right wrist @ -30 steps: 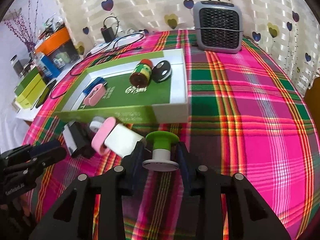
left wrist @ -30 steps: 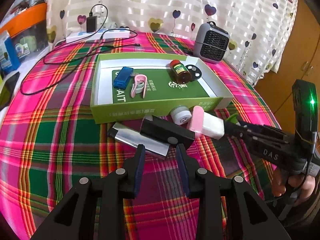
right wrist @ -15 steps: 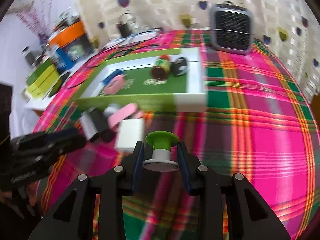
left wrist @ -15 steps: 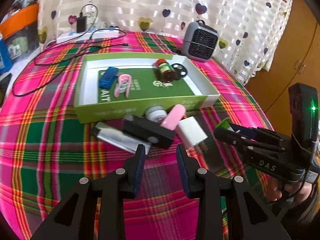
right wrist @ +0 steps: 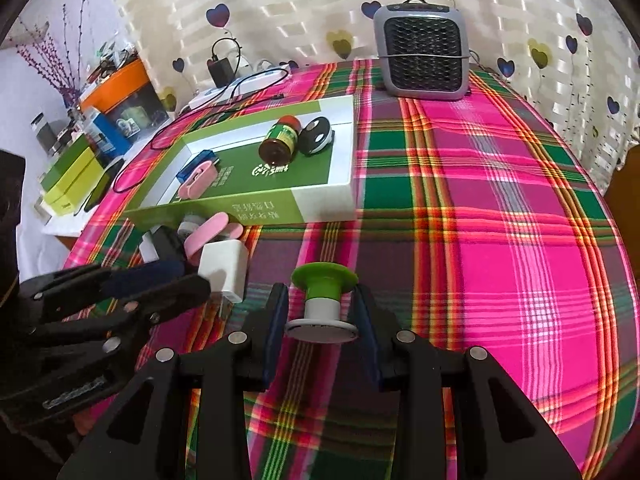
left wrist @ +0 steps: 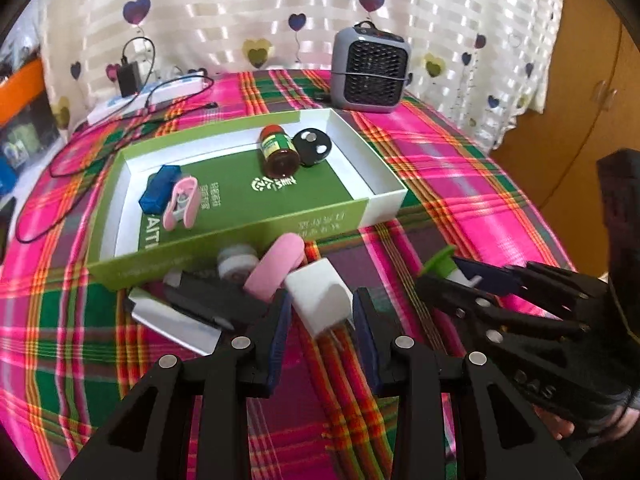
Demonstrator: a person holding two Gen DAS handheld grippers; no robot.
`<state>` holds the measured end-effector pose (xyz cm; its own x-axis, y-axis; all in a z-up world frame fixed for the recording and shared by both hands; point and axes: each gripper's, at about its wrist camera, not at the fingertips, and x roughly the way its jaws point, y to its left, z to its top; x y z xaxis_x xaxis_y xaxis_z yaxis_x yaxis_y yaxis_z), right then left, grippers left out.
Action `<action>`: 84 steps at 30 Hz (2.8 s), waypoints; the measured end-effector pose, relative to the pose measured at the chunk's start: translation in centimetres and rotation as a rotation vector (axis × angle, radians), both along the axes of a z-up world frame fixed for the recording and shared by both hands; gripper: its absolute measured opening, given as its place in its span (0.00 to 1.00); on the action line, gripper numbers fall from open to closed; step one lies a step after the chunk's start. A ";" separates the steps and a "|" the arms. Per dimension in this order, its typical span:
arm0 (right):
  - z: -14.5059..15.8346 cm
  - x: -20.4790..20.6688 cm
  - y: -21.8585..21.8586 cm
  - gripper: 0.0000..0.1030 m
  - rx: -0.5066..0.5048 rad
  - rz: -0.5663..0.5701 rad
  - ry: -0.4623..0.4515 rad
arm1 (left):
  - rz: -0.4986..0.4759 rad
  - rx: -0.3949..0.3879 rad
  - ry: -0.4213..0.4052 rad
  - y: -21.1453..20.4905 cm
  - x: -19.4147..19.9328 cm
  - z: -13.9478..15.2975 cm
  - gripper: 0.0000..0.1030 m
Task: Organize rigid objects
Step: 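Close the left tool on the white charger plug while the right tool holds the spool, then carry the white plug and green spool over the green box with both tools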
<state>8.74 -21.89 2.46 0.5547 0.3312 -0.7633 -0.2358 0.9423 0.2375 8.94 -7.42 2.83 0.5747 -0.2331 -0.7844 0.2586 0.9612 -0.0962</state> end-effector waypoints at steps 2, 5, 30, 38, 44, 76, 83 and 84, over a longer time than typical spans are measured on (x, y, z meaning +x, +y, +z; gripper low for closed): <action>0.0 0.0 -0.3 0.34 0.011 0.006 0.001 | 0.008 -0.016 0.024 -0.2 0.4 -0.3 0.30; -0.1 0.1 -0.5 0.34 0.018 0.011 0.002 | 0.034 -0.003 0.036 -0.5 0.8 -0.6 0.30; -0.3 0.5 -1.6 0.34 0.049 0.007 0.010 | 0.026 0.063 0.049 -2.7 2.3 -2.1 0.31; -0.3 0.5 -1.4 0.34 0.037 0.002 0.011 | 0.008 0.062 0.032 -2.7 2.1 -2.2 0.31; -0.1 0.4 -1.2 0.34 0.024 0.000 0.008 | 0.005 0.046 0.030 -2.4 1.9 -2.1 0.31; 4.0 1.2 1.1 0.34 -0.013 0.003 -0.086 | 0.006 -0.004 -0.093 0.9 1.6 3.0 0.31; 4.3 2.5 1.8 0.34 -0.023 0.012 -0.095 | 0.007 -0.022 -0.087 2.3 3.6 3.3 0.31; 4.3 2.7 1.9 0.34 -0.025 0.013 -0.096 | 0.008 -0.023 -0.089 2.4 3.8 3.4 0.31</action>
